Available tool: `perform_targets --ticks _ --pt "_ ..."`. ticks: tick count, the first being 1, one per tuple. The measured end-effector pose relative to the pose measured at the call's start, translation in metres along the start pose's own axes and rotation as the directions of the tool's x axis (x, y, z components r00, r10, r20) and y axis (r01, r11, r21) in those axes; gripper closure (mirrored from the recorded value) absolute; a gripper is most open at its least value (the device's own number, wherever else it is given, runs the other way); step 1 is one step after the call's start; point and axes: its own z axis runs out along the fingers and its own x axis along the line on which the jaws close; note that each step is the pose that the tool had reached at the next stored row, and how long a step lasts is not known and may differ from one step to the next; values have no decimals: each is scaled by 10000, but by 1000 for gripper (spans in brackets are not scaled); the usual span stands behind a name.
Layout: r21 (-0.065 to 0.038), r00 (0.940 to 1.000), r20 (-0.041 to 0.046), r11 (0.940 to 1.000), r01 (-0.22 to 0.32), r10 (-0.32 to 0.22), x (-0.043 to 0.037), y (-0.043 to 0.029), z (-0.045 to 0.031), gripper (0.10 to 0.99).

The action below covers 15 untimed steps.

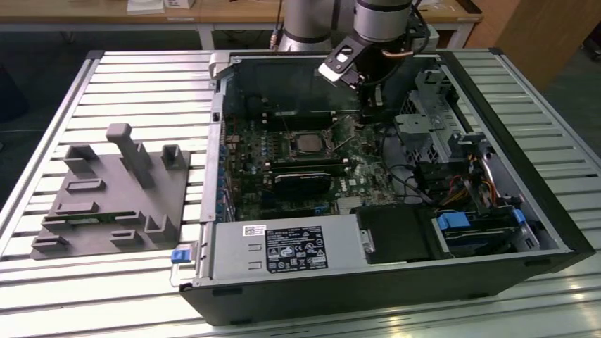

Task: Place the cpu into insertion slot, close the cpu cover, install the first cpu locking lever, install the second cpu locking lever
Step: 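Close the cpu cover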

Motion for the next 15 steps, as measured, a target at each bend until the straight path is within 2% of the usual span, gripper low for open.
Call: perform_targets --ticks 9,15 --pt "158 10000 4 9999 4 -4 3 -5 149 980" --pt "168 10000 6 9999 4 -4 3 -5 153 980"
